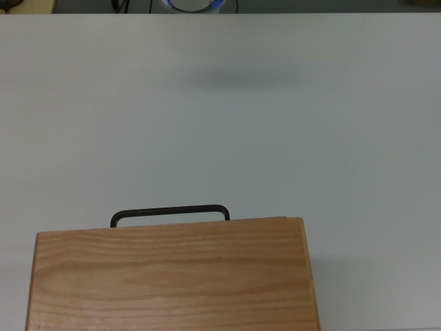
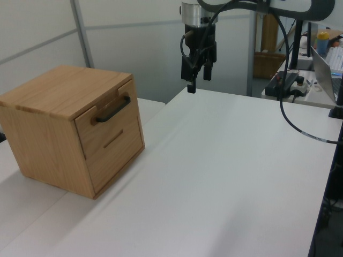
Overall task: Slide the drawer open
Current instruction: 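Open the gripper and swing it around toward the wooden cabinet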
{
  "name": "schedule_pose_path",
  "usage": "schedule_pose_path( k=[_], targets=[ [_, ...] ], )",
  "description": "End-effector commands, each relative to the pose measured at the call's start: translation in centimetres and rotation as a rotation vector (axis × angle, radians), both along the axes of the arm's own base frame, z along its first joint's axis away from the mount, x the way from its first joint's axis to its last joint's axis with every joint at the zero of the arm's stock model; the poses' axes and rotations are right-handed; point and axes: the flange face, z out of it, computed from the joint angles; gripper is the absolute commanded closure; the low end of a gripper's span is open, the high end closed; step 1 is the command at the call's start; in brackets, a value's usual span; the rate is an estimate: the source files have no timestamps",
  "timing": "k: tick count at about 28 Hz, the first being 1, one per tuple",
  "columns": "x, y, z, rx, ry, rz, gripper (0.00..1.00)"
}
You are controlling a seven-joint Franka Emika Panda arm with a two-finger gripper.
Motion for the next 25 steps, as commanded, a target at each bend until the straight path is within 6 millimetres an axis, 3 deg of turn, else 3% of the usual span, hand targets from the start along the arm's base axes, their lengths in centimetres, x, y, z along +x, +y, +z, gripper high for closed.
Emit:
schedule_pose_path(
  k=[1, 11, 17, 21, 25],
  targets=[
    [-0.5, 0.6, 1.2, 0.0, -0.005, 0.011, 0.0],
    [-0.5, 0.4, 1.1, 0.0, -0.003, 0.002, 0.0],
    [-0.7, -0.3, 1.4, -0.007, -0.006, -0.176, 0.0],
    [-2.9, -0.5, 3.8, -0.033, -0.051, -0.272, 0.0],
    [-6.4, -1.5, 4.1, -0.042, -0.046, -0.318, 0.0]
  ],
)
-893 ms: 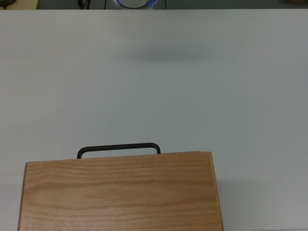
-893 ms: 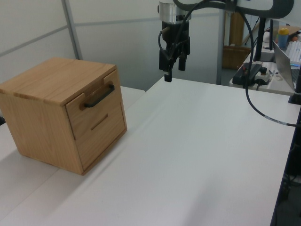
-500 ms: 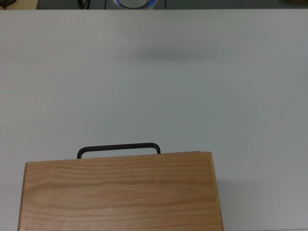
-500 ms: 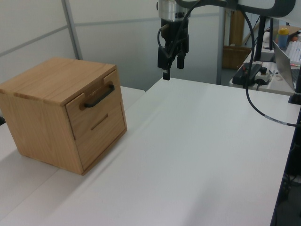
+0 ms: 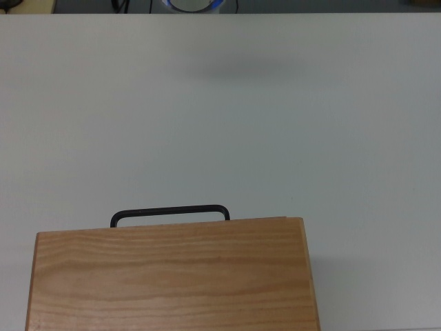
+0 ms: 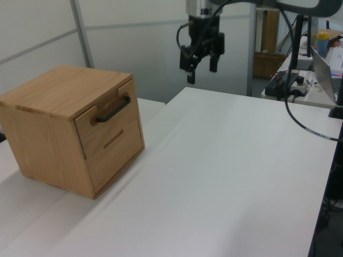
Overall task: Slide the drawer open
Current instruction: 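Open the gripper and swing it around toward the wooden cabinet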
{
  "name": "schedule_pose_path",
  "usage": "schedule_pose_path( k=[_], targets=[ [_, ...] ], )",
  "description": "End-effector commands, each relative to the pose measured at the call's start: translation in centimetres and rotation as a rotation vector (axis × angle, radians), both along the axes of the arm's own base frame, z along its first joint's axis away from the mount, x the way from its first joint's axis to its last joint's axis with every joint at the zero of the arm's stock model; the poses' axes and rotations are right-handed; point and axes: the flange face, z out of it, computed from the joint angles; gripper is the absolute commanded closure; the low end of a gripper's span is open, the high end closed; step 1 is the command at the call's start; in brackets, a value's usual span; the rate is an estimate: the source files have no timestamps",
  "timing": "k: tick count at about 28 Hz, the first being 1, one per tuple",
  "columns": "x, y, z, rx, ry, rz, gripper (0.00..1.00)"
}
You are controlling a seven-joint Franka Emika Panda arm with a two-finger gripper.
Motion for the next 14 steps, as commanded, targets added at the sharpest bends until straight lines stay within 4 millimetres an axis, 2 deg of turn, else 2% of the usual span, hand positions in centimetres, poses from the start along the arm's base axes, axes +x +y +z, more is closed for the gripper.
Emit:
schedule_pose_path(
  k=[1, 2, 6, 10, 14],
  targets=[
    [-5.4, -1.3, 1.5, -0.013, 0.0, -0.09, 0.0],
    [-6.9, -1.4, 1.6, -0.013, 0.005, -0.125, 0.0],
    [-10.2, -1.3, 1.5, -0.016, 0.041, -0.198, 0.0],
    [-12.3, -1.1, 1.6, -0.02, 0.062, -0.244, 0.0],
    [-15.3, -0.9, 2.2, -0.022, 0.055, -0.309, 0.0]
  ],
)
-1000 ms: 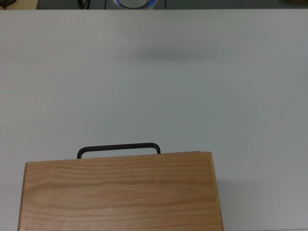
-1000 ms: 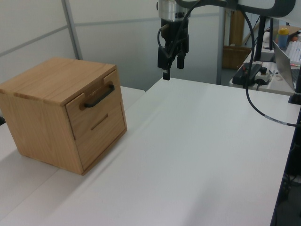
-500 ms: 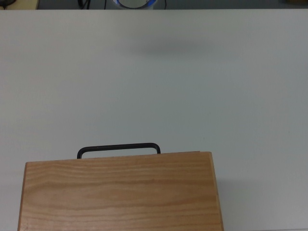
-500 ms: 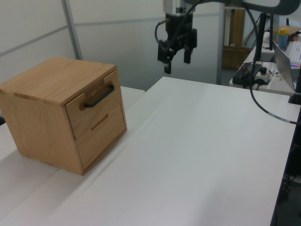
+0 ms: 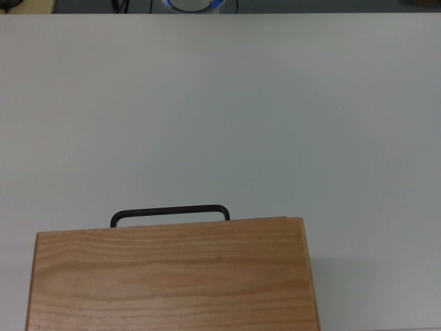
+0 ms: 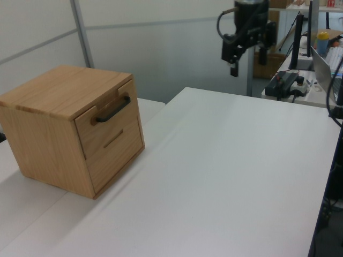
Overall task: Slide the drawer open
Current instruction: 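Open the gripper and swing it around toward the wooden cabinet, then move the open gripper to the upper drawer's black handle and grasp it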
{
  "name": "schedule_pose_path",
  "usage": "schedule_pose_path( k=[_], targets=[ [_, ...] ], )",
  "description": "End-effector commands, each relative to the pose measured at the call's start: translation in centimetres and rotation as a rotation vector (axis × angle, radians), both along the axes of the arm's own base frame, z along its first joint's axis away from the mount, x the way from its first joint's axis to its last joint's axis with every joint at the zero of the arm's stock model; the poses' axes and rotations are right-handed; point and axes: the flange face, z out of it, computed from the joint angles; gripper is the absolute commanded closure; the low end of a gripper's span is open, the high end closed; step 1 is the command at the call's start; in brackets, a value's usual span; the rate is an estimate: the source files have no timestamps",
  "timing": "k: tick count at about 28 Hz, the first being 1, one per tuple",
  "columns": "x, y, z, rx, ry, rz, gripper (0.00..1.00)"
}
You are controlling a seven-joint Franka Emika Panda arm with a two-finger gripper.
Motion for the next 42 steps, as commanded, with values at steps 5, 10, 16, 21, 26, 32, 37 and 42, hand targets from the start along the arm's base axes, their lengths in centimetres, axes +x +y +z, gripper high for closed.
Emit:
schedule_pose_path(
  k=[5, 10, 16, 21, 26, 32, 37, 42],
  targets=[
    [-8.2, 0.4, -0.8, -0.013, 0.038, -0.137, 0.0],
    [-10.3, 0.7, -1.8, -0.018, 0.076, -0.208, 0.0],
    [-9.8, 0.5, -5.0, -0.029, 0.146, -0.321, 0.0],
    [-8.4, 0.9, -7.3, -0.034, 0.127, -0.412, 0.0],
    [-5.4, 1.2, -8.3, 0.007, 0.002, -0.639, 0.0],
    [-1.9, 1.7, -8.3, 0.069, -0.14, -0.848, 0.0],
    [1.2, 2.2, -9.7, 0.109, -0.178, -0.923, 0.0],
    [5.2, 2.2, -11.2, 0.156, -0.237, -0.952, 0.0]
  ],
)
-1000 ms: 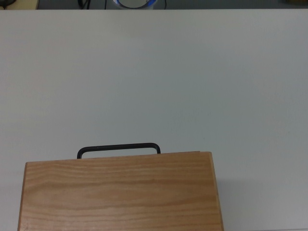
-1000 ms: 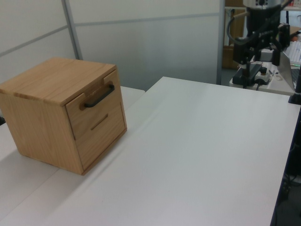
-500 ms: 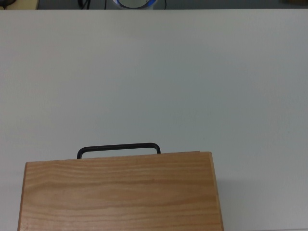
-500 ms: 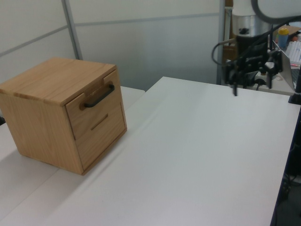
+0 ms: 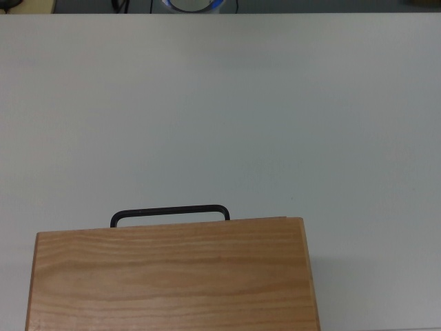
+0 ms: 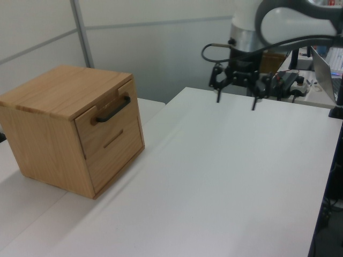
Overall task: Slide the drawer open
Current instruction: 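Move the open gripper to the upper drawer's black handle and grasp it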
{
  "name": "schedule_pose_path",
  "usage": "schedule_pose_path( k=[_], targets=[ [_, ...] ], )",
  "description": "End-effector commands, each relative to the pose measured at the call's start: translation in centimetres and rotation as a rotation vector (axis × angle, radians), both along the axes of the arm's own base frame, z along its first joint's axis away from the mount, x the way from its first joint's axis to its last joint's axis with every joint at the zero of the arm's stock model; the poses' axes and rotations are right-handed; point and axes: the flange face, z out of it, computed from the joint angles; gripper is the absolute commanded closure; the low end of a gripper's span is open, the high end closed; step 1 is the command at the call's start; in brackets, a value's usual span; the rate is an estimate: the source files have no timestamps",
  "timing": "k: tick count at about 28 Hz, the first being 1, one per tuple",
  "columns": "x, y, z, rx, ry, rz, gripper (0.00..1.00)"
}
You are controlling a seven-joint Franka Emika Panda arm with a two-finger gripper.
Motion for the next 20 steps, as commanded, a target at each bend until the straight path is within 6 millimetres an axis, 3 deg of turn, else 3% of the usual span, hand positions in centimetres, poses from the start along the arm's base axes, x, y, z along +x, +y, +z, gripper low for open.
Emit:
schedule_pose_path(
  k=[1, 11, 12, 15, 16, 20],
  targets=[
    [3.9, 0.2, -1.5, 0.042, -0.064, -0.046, 0.0],
    [10.4, 0.6, -0.8, 0.143, -0.297, -0.057, 0.0],
    [11.9, 0.6, -0.7, 0.163, -0.329, -0.06, 0.0],
    [14.4, 0.2, -1.2, 0.192, -0.36, -0.076, 0.0],
    [16.2, 0.0, -1.6, 0.21, -0.378, -0.084, 0.0],
    [19.2, -0.3, -2.9, 0.224, -0.412, -0.092, 0.0]
  ],
)
